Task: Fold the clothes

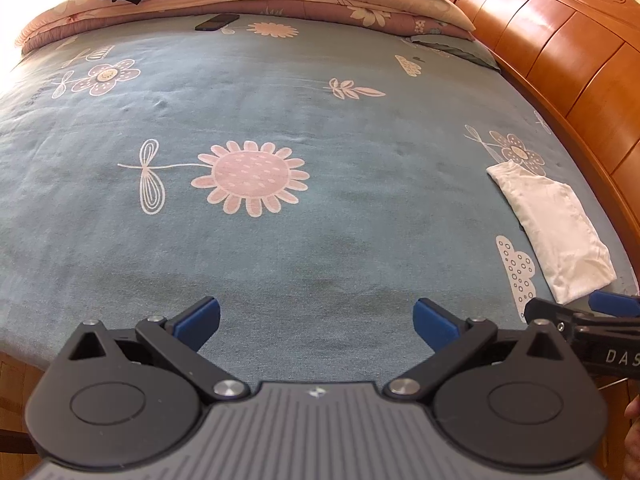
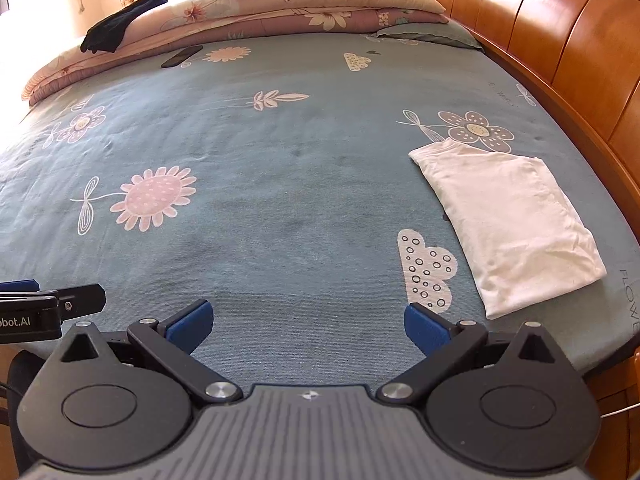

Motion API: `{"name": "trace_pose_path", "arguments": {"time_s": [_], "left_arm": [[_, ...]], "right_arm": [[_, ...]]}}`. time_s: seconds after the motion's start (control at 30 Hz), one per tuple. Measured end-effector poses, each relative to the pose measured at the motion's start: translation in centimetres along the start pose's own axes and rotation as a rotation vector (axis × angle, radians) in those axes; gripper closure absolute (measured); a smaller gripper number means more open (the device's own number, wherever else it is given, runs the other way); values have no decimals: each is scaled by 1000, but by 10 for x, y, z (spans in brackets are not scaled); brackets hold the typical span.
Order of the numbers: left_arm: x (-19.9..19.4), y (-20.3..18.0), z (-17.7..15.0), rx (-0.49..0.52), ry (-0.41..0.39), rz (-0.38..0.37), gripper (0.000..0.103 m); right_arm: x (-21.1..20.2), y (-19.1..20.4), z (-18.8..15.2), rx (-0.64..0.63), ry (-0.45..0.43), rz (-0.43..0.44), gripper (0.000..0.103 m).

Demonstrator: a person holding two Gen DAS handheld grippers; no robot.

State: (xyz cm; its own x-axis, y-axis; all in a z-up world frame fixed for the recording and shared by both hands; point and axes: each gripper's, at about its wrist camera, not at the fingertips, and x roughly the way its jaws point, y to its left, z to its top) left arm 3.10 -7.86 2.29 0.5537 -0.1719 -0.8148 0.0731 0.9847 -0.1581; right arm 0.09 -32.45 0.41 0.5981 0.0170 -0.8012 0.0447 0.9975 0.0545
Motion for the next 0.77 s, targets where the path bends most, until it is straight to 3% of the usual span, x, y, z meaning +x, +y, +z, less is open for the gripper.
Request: {"name": "trace_pose_path", "arguments": {"time_s": [0.77], "left_arm": [[-2,8,0,-28,-12,5,1]], "right_arm": [[3,12,3,-36,6,18,0]]}}
